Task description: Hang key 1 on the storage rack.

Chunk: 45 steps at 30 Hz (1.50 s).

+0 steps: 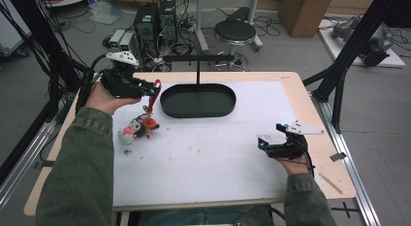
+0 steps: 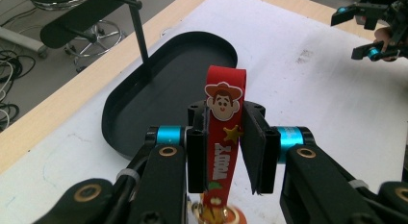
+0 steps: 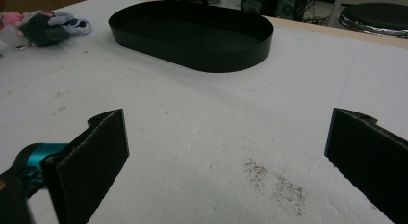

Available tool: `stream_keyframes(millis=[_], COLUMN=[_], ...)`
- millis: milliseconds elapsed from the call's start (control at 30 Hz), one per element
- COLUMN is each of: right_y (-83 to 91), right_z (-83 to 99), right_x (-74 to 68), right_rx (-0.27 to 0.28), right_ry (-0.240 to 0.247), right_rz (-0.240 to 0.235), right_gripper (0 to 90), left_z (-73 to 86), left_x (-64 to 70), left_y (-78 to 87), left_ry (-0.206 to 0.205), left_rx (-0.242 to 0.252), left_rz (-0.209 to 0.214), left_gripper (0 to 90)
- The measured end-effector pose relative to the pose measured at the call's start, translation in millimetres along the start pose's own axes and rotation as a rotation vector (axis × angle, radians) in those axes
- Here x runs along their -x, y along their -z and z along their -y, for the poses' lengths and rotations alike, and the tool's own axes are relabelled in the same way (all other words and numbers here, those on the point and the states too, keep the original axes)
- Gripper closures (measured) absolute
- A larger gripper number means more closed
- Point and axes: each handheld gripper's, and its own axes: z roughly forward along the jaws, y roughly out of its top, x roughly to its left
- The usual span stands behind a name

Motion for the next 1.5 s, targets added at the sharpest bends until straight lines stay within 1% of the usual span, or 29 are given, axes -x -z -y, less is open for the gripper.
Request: stream_keyframes(millis=[167,267,333,367,400,433,500,533,567,600,700,833,867,900,933,967,1000,1033,1100,1167,1233,1267,1333,1400,1433,1500], right_y=[-0.2,-0.4,-0.5,-0.8,-0.9,-0.8,-0.8,-0.7,-0.6,-0.6,-0.5,0.0,-0.1,-0.1,0.0,0.1,0.3,0.6,1.1,1.5,1.4,1.5,2.0,2.3,3.2,3.9], right_z=[0.0,0.0,0.0,0.1,0.0,0.0,0.0,0.0,0.1,0.0,0.2,0.6,0.6,0.6,0.6,0.6,0.6,0.7,0.6,0.6,1.2,1.3,1.5,1.6,2.2,2.6], right_x=[-0.5,0.2,-0.2,0.2,0.0,0.0,0.1,0.1,0.2,0.2,0.2,0.4,0.6,1.2,1.4,1.9,2.1,2.9,3.6,3.8,5.1,5.5,6.1,6.8,7.3,8.0], right_rx=[-0.002,0.001,-0.002,-0.001,0.0,0.0,0.0,0.0,0.0,-0.001,-0.001,-0.004,-0.001,0.001,0.001,0.002,-0.002,0.0,0.006,0.005,0.004,0.003,0.004,0.005,0.004,0.006], right_ry=[-0.002,0.003,-0.001,0.006,0.005,0.004,0.004,0.003,0.005,0.005,0.009,0.007,0.003,0.009,0.01,0.012,0.004,0.006,0.005,0.001,-0.004,-0.003,-0.002,-0.003,-0.007,-0.003], right_rz=[0.0,0.0,-0.001,-0.002,-0.001,-0.002,-0.002,-0.003,-0.002,-0.003,-0.003,-0.003,-0.004,-0.003,-0.003,-0.002,0.0,0.001,0.003,0.003,0.007,0.005,0.008,0.008,0.009,0.009], right_gripper=[0.4,0.4,0.4,0.4,0.4,0.4,0.4,0.4,0.4,0.4,0.4,0.4,0.4,0.4,0.4,0.4,0.4,0.4,0.4,0.4,0.4,0.4,0.4,0.4,0.4,0.4], left_z=[-6.8,-15.3,-20.3,-24.8,-28.7,-32.6,-40.3,-44.2,-50.7,-50.7,-58.4,-63.1,-63.7,-64.1,-65.1,-65.5,-65.5,-67.1,-69.8,-71.8,-78.0,-83.5,-86.1,-91.8,-96.1,-100.1], left_x=[-3.7,-7.2,-9.0,-10.7,-11.8,-13.1,-15.0,-16.3,-17.8,-17.8,-21.3,-27.2,-29.2,-31.5,-36.2,-38.8,-38.8,-42.5,-45.1,-45.9,-46.9,-47.7,-48.6,-50.3,-52.8,-54.7], left_y=[-1.2,-3.1,-4.2,-5.2,-6.6,-7.5,-10.5,-12.0,-17.1,-17.1,-23.2,-30.4,-32.4,-34.5,-39.3,-42.1,-42.1,-47.2,-51.5,-53.5,-58.4,-60.6,-61.1,-63.8,-65.7,-67.7], left_ry=[0.001,0.005,0.003,0.001,0.006,-0.001,0.006,0.003,-0.003,-0.003,-0.013,-0.01,-0.002,0.004,0.013,0.018,0.018,0.033,0.041,0.041,0.037,0.027,0.019,0.003,-0.004,0.011], left_rx=[0.008,0.01,0.012,0.018,0.026,0.026,0.042,0.034,0.022,0.022,0.024,0.022,0.027,0.031,0.023,0.026,0.026,0.047,0.066,0.065,0.053,0.051,0.047,0.045,0.051,0.082], left_rz=[-0.013,-0.028,-0.031,-0.039,-0.038,-0.043,-0.046,-0.047,-0.056,-0.056,-0.052,-0.054,-0.055,-0.054,-0.065,-0.063,-0.063,-0.057,-0.045,-0.046,-0.06,-0.063,-0.063,-0.07,-0.076,-0.068], left_gripper=[73.0,73.0,73.0,73.0,73.0,73.0,73.0,73.1,73.0,73.1,73.1,73.1,73.1,73.1,73.1,73.1,73.1,73.1,73.1,73.1,73.1,73.1,73.2,73.2,73.2,73.2])
